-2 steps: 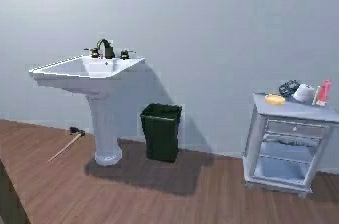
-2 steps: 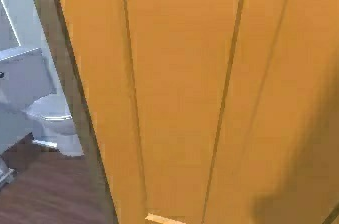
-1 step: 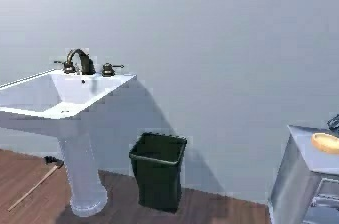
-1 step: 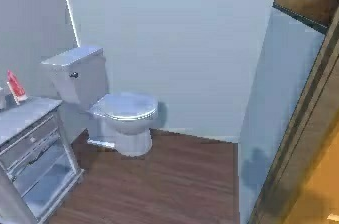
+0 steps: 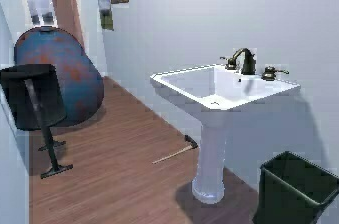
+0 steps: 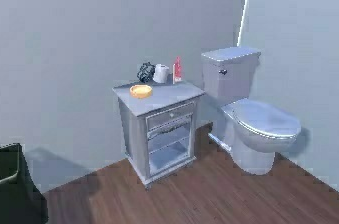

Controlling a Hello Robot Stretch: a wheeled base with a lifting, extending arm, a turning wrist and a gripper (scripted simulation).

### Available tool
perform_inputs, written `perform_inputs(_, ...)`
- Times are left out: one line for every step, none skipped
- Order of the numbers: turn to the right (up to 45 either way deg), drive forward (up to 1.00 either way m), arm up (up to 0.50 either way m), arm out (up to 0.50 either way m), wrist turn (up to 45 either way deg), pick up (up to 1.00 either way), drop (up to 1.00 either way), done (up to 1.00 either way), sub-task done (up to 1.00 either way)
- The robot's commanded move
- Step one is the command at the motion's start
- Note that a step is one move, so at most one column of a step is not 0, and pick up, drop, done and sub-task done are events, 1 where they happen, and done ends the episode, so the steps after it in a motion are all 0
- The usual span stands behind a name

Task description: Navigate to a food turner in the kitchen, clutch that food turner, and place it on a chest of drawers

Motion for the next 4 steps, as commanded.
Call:
perform_inputs(0.0, 0.30, 0.00, 0.00, 0.0, 0.00, 0.00, 0.00, 0.00)
perform_inputs(-30.0, 0.00, 0.00, 0.00, 0.0, 0.00, 0.00, 0.00, 0.00)
perform_inputs(0.0, 1.00, 0.00, 0.00, 0.0, 0.00, 0.00, 0.00, 0.00)
perform_inputs(-6.0, 0.00, 0.00, 0.00, 0.0, 0.00, 0.00, 0.00, 0.00)
